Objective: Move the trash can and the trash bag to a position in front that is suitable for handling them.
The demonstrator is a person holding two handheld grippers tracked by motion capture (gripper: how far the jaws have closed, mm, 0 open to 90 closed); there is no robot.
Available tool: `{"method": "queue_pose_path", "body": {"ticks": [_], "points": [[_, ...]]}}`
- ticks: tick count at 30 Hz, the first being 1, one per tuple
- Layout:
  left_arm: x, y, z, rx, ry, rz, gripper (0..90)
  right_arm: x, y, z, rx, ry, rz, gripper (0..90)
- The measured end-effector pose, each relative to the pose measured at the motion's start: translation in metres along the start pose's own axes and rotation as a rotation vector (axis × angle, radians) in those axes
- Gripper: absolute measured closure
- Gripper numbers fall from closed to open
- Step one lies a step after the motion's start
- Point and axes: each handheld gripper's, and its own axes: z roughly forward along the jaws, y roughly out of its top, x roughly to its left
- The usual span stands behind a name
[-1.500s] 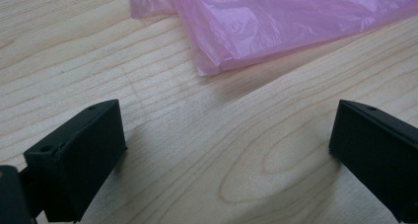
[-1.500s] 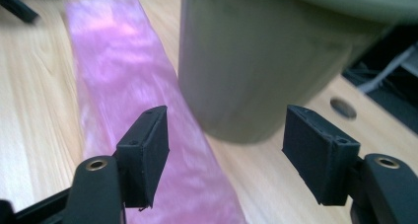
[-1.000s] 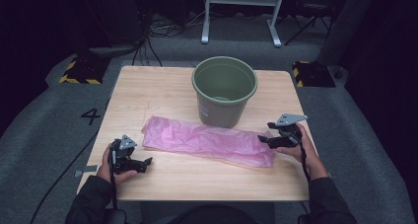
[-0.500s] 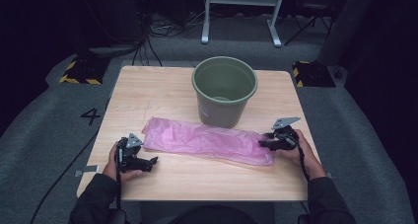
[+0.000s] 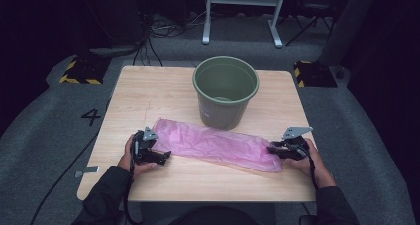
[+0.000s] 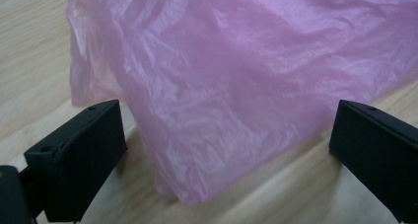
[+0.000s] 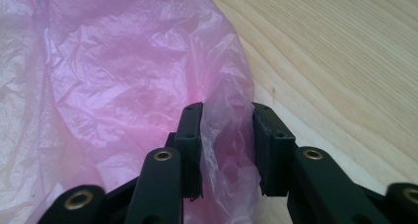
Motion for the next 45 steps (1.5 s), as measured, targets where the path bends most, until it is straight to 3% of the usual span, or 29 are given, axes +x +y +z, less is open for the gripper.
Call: {"method": "queue_pose_path", "body": {"ticks": [6,9,13,14,16,19,22,28,32,37,41,45], "points": [[-0.003,0.016,0.015,-0.001,-0.023,0.020,0.5,-0.003,-0.013,-0.011,-0.010,-0.020,0.014,66.9],[-0.005,0.023,0.022,0.001,-0.033,0.022,0.5,-0.004,-0.016,-0.016,-0.009,-0.034,0.009,59.7],[-0.009,0.031,0.028,0.004,-0.046,0.046,0.5,-0.005,-0.015,-0.025,-0.046,-0.065,0.014,51.7],[-0.013,0.034,0.032,0.000,-0.051,0.052,0.5,-0.004,-0.009,-0.035,-0.083,-0.106,0.028,49.5],[-0.015,0.036,0.034,-0.002,-0.052,0.057,0.6,0.000,-0.005,-0.040,-0.107,-0.115,0.028,47.0],[-0.017,0.037,0.034,0.000,-0.060,0.057,1.0,0.009,0.005,-0.044,-0.146,-0.114,0.016,42.8],[-0.017,0.037,0.034,-0.003,-0.058,0.060,1.2,0.022,0.017,-0.043,-0.161,-0.079,-0.005,38.5],[-0.017,0.037,0.034,-0.003,-0.060,0.061,1.7,0.050,0.046,-0.025,-0.179,-0.049,-0.056,32.1],[-0.017,0.037,0.034,-0.002,-0.064,0.060,1.6,0.077,0.068,0.003,-0.181,0.011,-0.084,29.3],[-0.018,0.038,0.035,-0.004,-0.065,0.062,1.6,0.107,0.084,0.036,-0.131,0.071,-0.163,28.4],[-0.023,0.040,0.037,-0.004,-0.068,0.066,1.7,0.119,0.086,0.058,-0.086,0.069,-0.196,27.4],[-0.032,0.045,0.041,-0.003,-0.081,0.085,1.7,0.117,0.085,0.070,-0.073,0.059,-0.195,25.1]]}}
